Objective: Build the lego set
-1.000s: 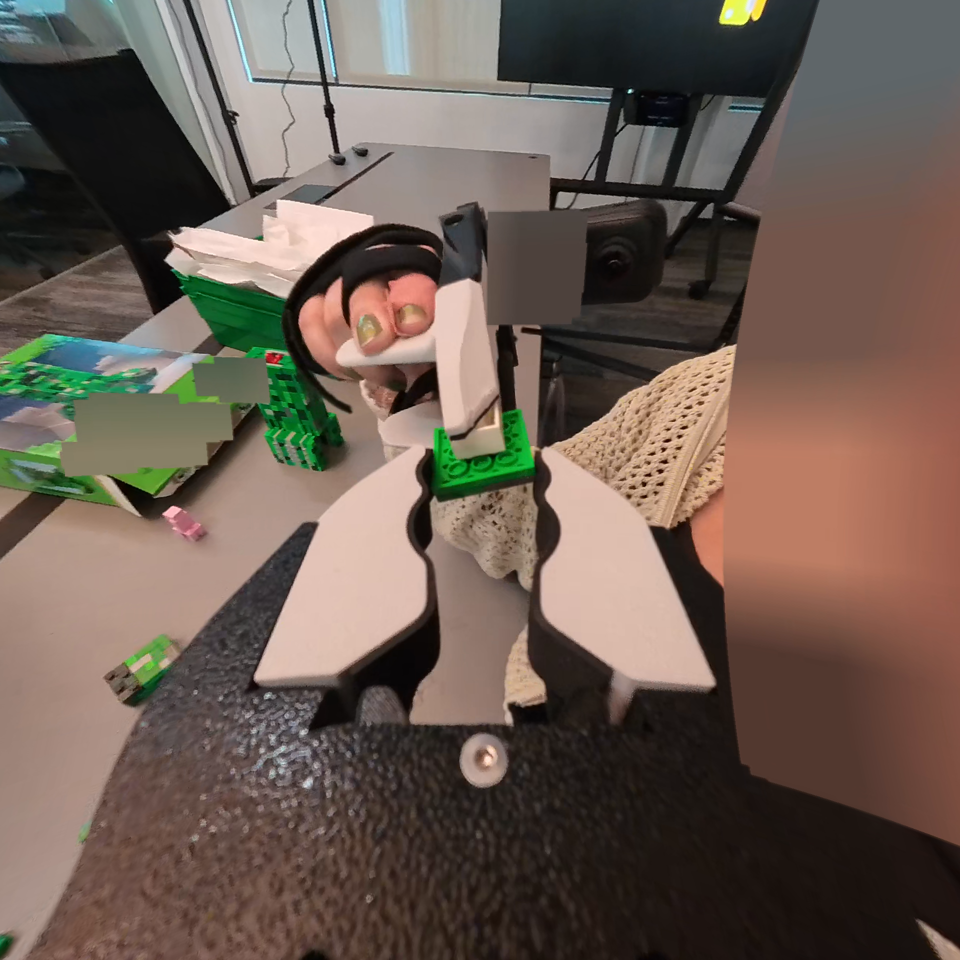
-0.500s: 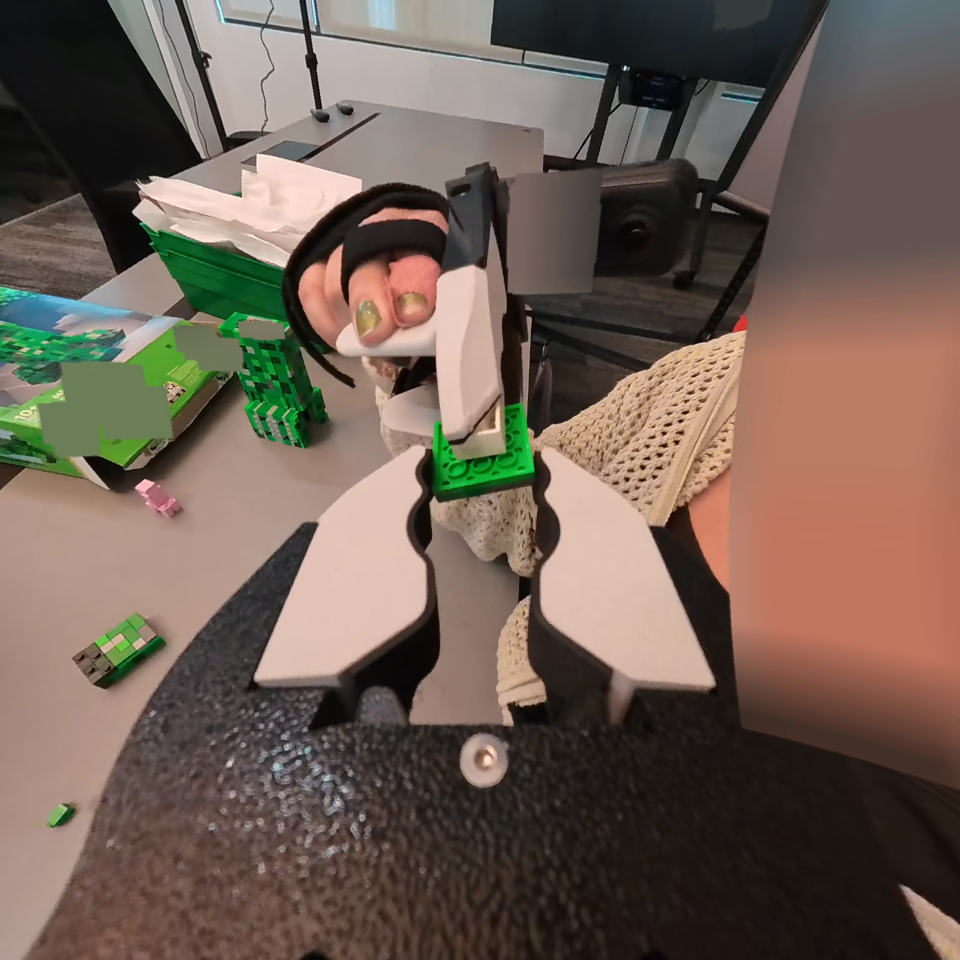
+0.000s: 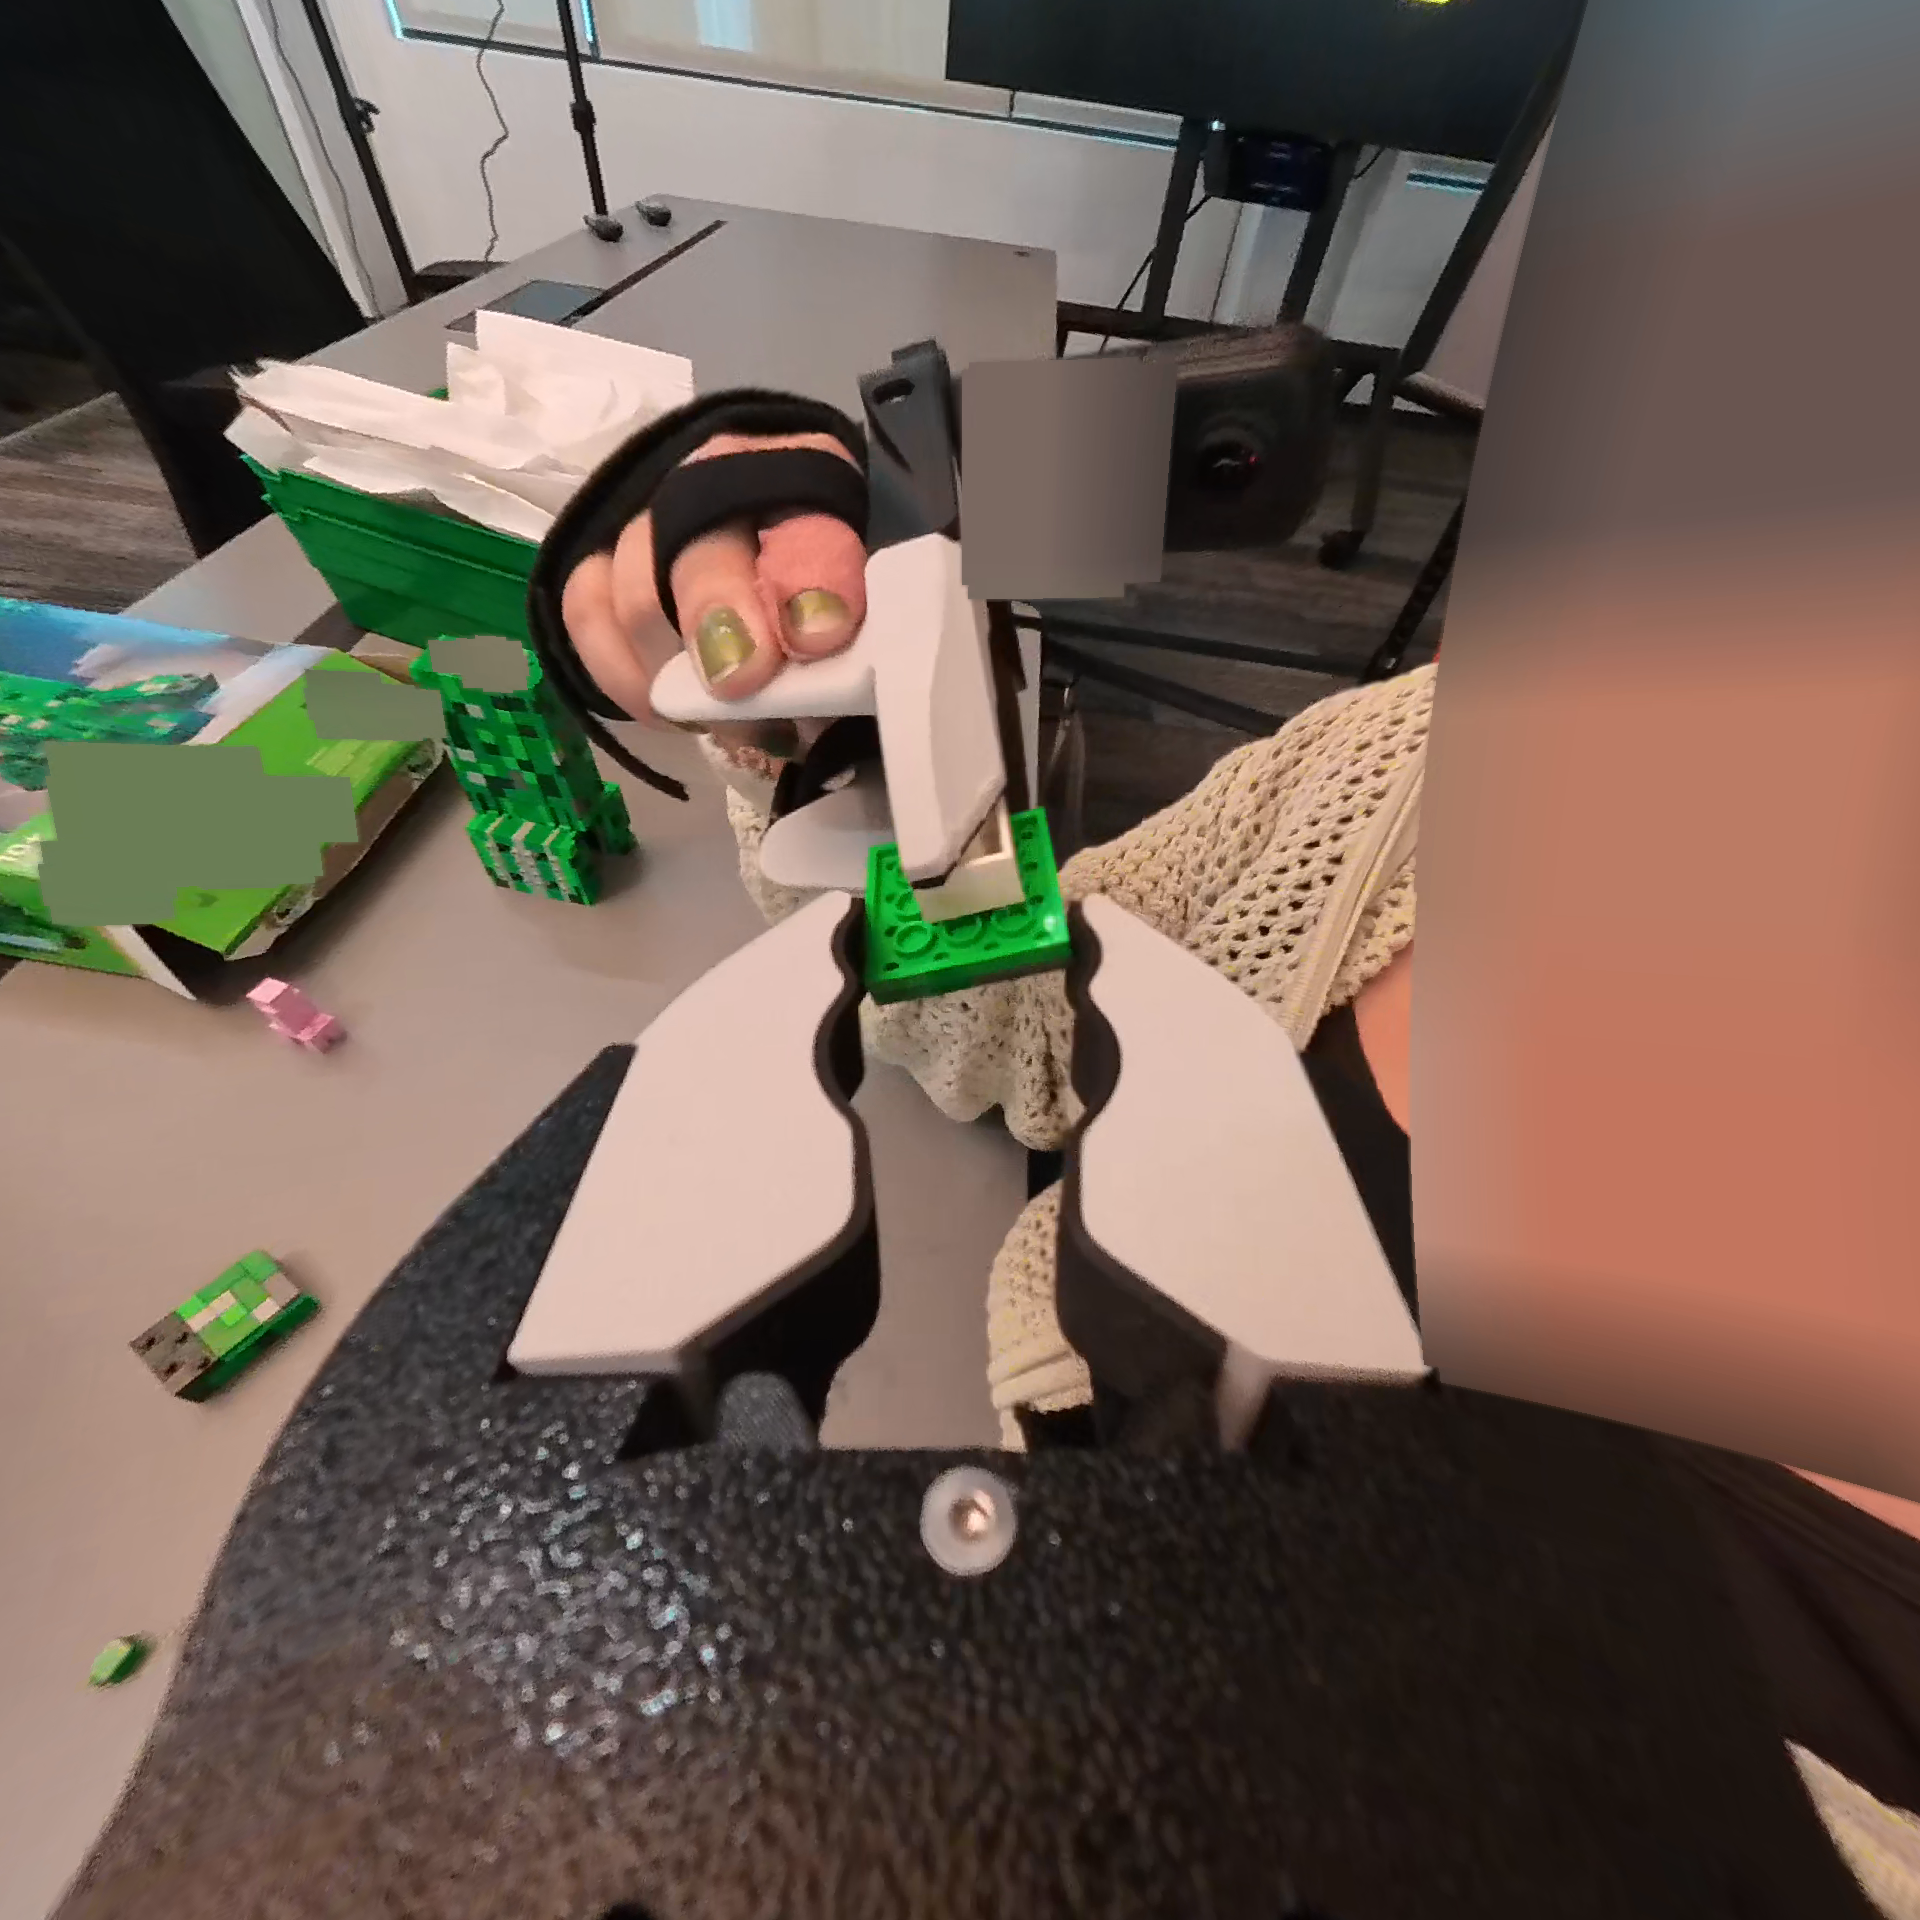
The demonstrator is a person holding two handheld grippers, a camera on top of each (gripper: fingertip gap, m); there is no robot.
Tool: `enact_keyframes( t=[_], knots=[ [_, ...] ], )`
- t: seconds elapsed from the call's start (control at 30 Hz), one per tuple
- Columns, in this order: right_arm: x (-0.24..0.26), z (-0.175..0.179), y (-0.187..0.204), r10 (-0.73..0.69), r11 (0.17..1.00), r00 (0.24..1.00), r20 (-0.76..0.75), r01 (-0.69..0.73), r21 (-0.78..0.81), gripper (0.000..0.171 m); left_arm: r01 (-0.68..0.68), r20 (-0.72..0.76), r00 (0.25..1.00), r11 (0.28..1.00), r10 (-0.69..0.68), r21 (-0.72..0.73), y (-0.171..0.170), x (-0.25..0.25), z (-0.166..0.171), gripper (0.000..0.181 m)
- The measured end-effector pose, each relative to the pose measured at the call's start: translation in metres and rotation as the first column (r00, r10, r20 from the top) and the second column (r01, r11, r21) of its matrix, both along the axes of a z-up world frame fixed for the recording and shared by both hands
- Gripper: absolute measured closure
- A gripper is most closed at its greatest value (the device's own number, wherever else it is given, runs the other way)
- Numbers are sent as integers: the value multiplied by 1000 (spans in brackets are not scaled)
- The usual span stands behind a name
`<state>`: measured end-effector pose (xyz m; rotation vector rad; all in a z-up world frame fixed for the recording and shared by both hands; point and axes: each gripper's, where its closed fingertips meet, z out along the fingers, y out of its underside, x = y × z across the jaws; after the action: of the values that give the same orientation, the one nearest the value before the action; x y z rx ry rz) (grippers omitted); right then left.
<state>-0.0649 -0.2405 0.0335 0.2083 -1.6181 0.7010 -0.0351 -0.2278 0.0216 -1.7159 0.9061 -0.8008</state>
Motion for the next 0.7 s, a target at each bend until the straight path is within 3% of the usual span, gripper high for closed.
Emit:
enact_keyframes(
  t=[0.33,0.7],
  knots=[
    [-7,-5,3,-48,999,998,33,48,0,151,0,1,1000,1000,0,-11,3,2,-2,145],
    [-5,0,-1,16,999,1000,10,-16,-33,151,12,17,1000,1000,-12,-2,-1,1,1,145]
  ],
)
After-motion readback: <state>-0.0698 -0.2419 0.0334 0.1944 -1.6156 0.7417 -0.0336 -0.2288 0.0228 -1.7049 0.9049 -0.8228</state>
